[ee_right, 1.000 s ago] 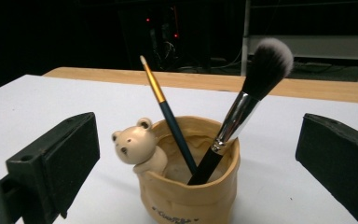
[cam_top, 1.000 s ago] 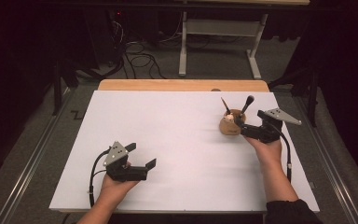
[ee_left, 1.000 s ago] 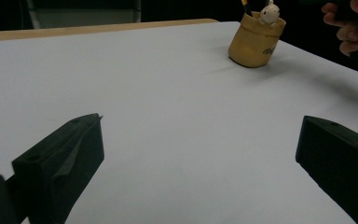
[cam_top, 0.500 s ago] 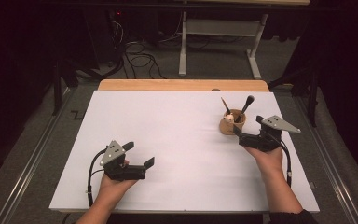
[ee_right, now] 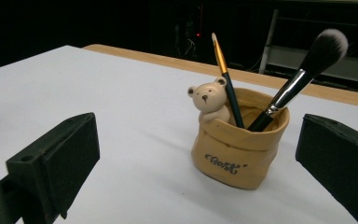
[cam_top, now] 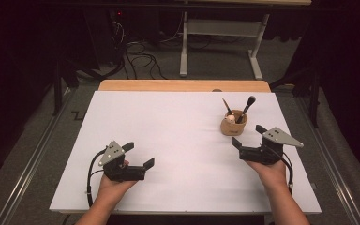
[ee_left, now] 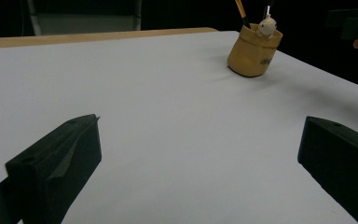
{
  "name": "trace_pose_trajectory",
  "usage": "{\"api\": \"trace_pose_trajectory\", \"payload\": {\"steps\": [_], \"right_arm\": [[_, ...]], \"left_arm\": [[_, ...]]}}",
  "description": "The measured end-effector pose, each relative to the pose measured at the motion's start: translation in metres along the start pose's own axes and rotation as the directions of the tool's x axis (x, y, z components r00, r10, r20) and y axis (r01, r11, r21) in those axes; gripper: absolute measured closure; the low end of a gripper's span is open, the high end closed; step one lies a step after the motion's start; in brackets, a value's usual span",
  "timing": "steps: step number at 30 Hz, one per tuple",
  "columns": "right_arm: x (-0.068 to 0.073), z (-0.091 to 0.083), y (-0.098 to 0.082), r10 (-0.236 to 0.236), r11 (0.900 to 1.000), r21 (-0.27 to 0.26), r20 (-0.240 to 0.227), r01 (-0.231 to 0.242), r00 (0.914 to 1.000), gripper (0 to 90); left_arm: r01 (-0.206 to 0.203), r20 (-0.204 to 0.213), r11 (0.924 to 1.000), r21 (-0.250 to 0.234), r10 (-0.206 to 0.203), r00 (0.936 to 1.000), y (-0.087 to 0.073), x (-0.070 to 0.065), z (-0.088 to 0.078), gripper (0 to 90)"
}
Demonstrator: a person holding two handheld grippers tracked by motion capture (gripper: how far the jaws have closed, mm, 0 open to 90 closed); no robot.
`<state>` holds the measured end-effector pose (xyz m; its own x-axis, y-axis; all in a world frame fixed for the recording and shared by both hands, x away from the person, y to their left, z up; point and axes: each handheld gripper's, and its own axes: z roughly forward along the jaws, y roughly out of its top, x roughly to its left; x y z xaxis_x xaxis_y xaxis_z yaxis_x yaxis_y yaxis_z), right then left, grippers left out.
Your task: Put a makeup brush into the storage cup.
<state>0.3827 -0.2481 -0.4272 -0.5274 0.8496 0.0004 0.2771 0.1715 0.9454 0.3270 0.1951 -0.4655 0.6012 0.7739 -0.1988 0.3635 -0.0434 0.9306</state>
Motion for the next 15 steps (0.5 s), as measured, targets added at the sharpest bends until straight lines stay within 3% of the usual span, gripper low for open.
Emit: {"api": "trace_pose_trajectory", "payload": {"steps": [15], "right_arm": [[0.018, -0.018, -0.015, -0.007, 1.000, -0.002, -0.037, 0.007, 0.9993, 0.3]], "left_arm": [[-0.001, -0.002, 1.0000, -0.004, 0.001, 1.0000, 0.000, 0.001, -0.008, 0.1]]}}
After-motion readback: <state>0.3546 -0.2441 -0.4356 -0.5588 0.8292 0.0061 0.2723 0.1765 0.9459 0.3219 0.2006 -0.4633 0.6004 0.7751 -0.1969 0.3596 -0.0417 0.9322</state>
